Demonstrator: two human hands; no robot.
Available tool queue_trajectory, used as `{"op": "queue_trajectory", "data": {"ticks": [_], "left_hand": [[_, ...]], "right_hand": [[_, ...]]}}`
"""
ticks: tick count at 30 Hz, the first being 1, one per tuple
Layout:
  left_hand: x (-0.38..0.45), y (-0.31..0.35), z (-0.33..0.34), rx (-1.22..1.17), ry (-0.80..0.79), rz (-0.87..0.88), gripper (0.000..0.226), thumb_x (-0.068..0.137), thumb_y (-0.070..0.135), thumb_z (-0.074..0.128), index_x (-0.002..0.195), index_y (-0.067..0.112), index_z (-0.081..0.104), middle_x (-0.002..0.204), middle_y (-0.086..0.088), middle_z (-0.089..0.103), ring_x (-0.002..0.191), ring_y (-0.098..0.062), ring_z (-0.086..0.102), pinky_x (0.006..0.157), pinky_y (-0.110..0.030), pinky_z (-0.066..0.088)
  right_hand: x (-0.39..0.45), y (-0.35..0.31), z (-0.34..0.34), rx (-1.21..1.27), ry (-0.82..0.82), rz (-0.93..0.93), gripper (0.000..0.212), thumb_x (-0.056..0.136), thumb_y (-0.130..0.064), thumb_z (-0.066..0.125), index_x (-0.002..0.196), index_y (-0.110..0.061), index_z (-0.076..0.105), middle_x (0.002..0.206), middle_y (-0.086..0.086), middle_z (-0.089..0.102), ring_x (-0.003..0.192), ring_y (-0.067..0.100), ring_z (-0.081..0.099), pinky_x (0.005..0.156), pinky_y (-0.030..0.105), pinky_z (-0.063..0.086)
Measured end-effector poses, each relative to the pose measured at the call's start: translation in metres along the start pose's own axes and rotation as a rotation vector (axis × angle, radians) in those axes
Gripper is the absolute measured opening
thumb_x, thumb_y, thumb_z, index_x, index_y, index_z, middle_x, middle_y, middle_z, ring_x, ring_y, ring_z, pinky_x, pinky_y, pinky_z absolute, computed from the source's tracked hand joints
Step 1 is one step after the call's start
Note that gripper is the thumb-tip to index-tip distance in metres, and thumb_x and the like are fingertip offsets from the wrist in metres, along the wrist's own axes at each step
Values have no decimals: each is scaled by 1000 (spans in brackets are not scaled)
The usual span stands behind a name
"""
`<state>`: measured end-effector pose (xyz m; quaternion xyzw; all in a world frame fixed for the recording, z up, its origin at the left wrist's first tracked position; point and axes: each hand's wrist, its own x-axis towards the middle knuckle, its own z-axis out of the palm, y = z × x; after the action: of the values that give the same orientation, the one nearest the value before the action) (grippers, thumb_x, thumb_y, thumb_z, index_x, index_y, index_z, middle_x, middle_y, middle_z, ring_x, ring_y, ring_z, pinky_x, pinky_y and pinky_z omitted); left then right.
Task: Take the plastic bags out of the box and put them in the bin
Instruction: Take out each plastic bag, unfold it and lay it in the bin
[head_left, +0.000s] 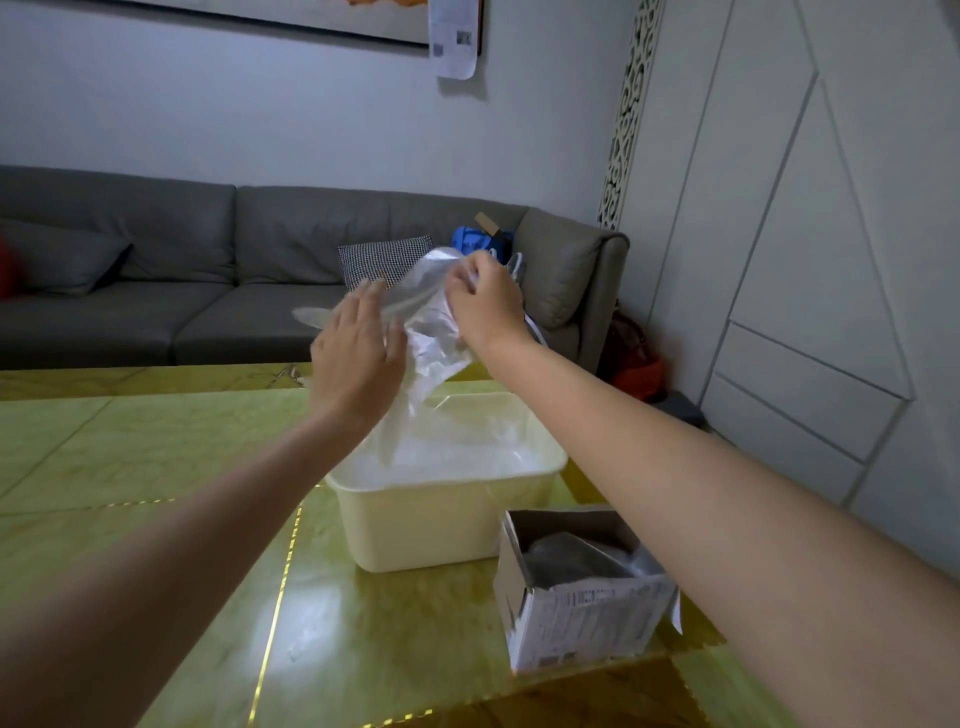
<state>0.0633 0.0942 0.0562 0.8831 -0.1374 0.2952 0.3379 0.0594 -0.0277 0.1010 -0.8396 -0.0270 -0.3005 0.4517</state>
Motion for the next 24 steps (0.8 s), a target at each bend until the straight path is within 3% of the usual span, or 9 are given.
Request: {"op": "queue_trajectory", "data": {"ticks": [2, 5, 10, 13, 15, 18, 20, 22, 24], "left_hand": [[2, -12, 9, 155, -255, 45, 61, 95, 49, 29, 147, 17, 21, 155, -4, 18, 144, -22, 11, 115, -42, 15], [0, -26, 25, 250, -664, 88, 111, 60, 88, 5, 149, 22, 8, 157, -4, 8, 145, -25, 1, 116, -46, 6], [-4, -36, 51, 361, -950, 75, 93, 77, 79, 23, 149, 23, 9, 157, 0, 6, 145, -19, 6, 116, -41, 11], [-5, -40, 60, 505, -1045, 86, 73, 91, 47, 47, 149, 22, 10, 157, 0, 9, 143, -20, 16, 115, -35, 17], [-5, -41, 64, 534, -1091, 49, 71, 93, 37, 49, 149, 22, 8, 156, -1, 13, 142, -21, 20, 113, -34, 20], [-5, -37, 65, 575, -1129, 49, 66, 94, 32, 48, 149, 22, 12, 154, -3, 21, 139, -23, 25, 112, -33, 23], [-4, -37, 67, 585, -1142, 59, 65, 94, 32, 48, 148, 21, 14, 153, -5, 24, 138, -24, 28, 112, -33, 24], [-4, -37, 68, 598, -1139, 57, 65, 94, 34, 48, 148, 20, 15, 152, -6, 25, 137, -24, 29, 112, -34, 25], [-4, -42, 71, 613, -1157, 24, 64, 94, 32, 48, 148, 19, 16, 151, -7, 25, 137, -25, 28, 112, -36, 24]], "right_hand": [[2, 25, 0, -11, 26, 113, 35, 97, -7, 42, 65, -19, 30, 67, -4, 37, 61, 13, 40, 54, 25, 33], [-6, 68, 6, -72, 25, 261, 35, 96, -9, 41, 65, -19, 28, 68, -1, 38, 77, 24, 50, 68, 38, 46], [-19, 117, 8, -305, -106, 353, 10, 97, -5, 34, 95, -7, 43, 84, 9, 47, 82, 32, 55, 75, 50, 53], [-19, 119, 3, -527, -237, 324, 29, 97, -3, 37, 125, -2, 36, 105, 17, 55, 91, 35, 58, 67, 43, 50], [-18, 113, -1, -725, -304, 201, 40, 97, -9, 44, 134, -3, 29, 121, 17, 50, 106, 35, 52, 69, 38, 42], [-17, 94, -3, -922, -311, -207, 45, 92, -8, 53, 133, -8, 36, 131, 13, 39, 119, 31, 40, 90, 36, 41], [-20, 86, -1, -839, -558, -245, 38, 93, -12, 55, 130, -10, 44, 131, 11, 43, 119, 28, 43, 90, 33, 39], [-26, 86, 4, -851, -888, -76, 48, 93, -27, 58, 136, -13, 44, 137, 9, 43, 122, 28, 45, 92, 33, 39], [-31, 93, 5, -929, -1007, 81, 58, 92, -32, 58, 142, -13, 37, 141, 10, 38, 122, 29, 45, 95, 34, 41]]}}
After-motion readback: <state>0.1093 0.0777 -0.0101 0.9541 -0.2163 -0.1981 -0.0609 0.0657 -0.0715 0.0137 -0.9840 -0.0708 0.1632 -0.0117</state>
